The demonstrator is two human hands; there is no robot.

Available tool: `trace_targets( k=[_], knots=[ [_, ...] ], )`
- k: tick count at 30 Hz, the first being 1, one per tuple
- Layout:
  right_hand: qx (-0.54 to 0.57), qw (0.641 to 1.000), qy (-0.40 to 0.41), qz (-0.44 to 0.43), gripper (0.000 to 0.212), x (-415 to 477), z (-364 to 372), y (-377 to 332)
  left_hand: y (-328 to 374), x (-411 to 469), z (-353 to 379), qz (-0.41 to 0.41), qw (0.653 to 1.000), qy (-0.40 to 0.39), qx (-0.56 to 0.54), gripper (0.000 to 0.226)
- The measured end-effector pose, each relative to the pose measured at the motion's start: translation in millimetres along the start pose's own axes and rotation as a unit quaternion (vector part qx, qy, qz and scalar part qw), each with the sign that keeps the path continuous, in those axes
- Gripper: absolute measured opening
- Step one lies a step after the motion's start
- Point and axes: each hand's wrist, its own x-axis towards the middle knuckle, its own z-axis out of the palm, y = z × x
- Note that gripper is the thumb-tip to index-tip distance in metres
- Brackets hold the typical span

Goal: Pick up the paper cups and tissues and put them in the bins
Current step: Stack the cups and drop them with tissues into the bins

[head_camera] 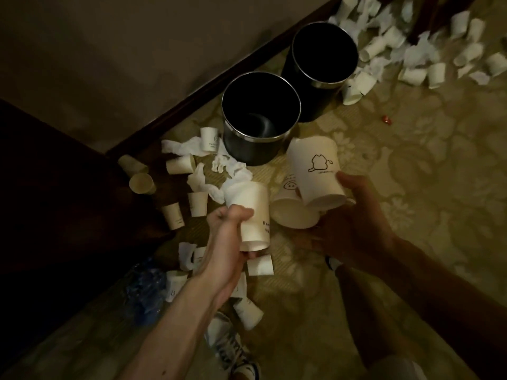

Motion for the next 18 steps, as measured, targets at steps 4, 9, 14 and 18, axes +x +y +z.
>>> trace_targets(
  k=[4, 9, 14, 18],
  knots=[
    [0.02, 0.999, -0.041, 0.001, 0.069, 47, -14, -56, 31, 48, 25, 0.061, 0.998, 0.009, 0.031, 0.064],
    [-0.018, 0.996, -0.084, 0.01, 0.061, 117, -34, -138, 71, 131, 69, 0.151, 0.97, 0.146, 0.125, 0.053],
    [-0.062, 0.992, -0.087, 0.065, 0.058, 164, -60, -212, 94, 215, 110, 0.151, 0.933, 0.269, 0.184, 0.044],
    [-0.098, 0.985, -0.091, 0.109, 0.054, 200, -73, -243, 97, 262, 127, 0.159, 0.884, 0.329, 0.29, 0.041]
  ],
)
